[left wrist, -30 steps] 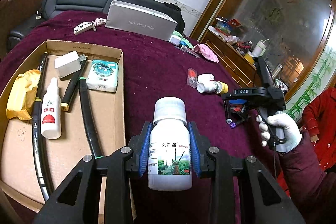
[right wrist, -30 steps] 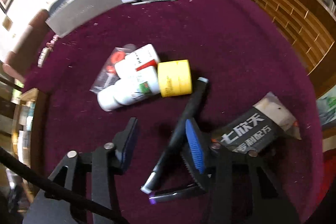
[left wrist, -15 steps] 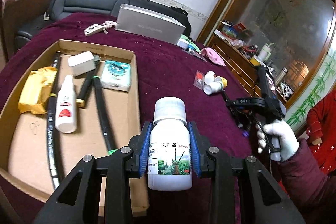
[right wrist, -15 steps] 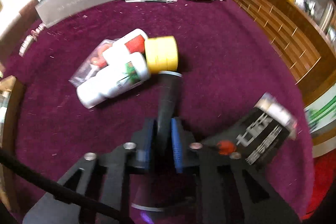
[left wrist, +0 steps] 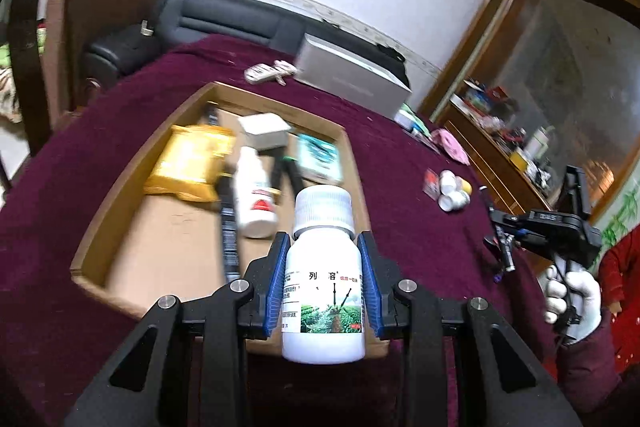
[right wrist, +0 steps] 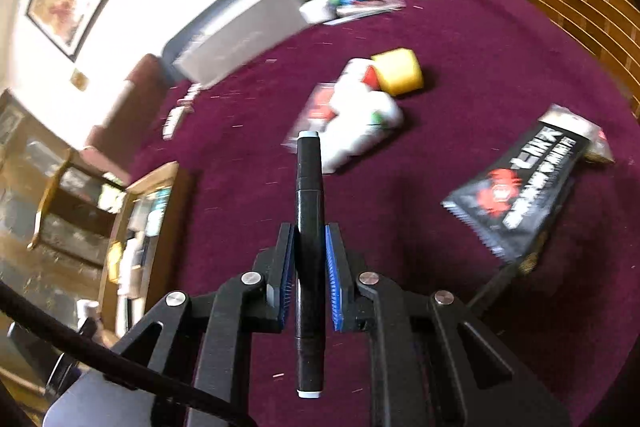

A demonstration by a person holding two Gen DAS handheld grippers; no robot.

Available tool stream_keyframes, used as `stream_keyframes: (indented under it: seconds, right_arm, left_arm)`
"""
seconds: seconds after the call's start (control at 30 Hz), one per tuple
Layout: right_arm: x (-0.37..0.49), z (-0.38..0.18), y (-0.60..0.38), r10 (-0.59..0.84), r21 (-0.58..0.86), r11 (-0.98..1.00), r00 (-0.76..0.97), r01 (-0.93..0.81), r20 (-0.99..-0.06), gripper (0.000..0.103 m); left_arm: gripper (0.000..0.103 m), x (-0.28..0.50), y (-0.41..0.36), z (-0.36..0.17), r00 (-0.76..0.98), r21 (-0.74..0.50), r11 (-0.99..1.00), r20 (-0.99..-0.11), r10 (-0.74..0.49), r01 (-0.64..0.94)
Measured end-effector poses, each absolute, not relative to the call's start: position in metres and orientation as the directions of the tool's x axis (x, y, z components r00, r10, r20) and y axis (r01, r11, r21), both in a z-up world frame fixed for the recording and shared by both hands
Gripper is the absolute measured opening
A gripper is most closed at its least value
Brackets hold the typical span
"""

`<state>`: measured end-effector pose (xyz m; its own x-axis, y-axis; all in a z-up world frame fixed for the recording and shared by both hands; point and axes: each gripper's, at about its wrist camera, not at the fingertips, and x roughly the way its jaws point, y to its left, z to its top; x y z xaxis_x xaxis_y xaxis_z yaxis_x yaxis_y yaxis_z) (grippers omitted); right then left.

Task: Organize objects
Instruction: 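Carry the bottle and marker over the cardboard box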

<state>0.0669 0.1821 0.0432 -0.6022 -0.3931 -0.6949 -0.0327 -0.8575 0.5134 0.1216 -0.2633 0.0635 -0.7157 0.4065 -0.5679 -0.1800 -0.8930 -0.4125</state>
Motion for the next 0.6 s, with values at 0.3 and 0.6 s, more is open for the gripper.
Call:
stream_keyframes:
  seconds: [0.3,0.6]
  right_arm:
    - [0.07,0.068,0.116,-0.528,0.551,-0.822,-0.553,0.143,-0.644,0.013]
    - [0.06,0.059,0.052,-0.613,0.577,-0.783,-0.445,0.232,-0.653,0.013]
  left_arm:
    - [0.03,0.138,-0.318,0.063,-0.768,-0.406,-0.912,-0.565,0.303,-0.061]
    - [0.03,0.137,-0.324,0.057,-0.758,-0.442,-0.895,-0.56,0.334,-0.068]
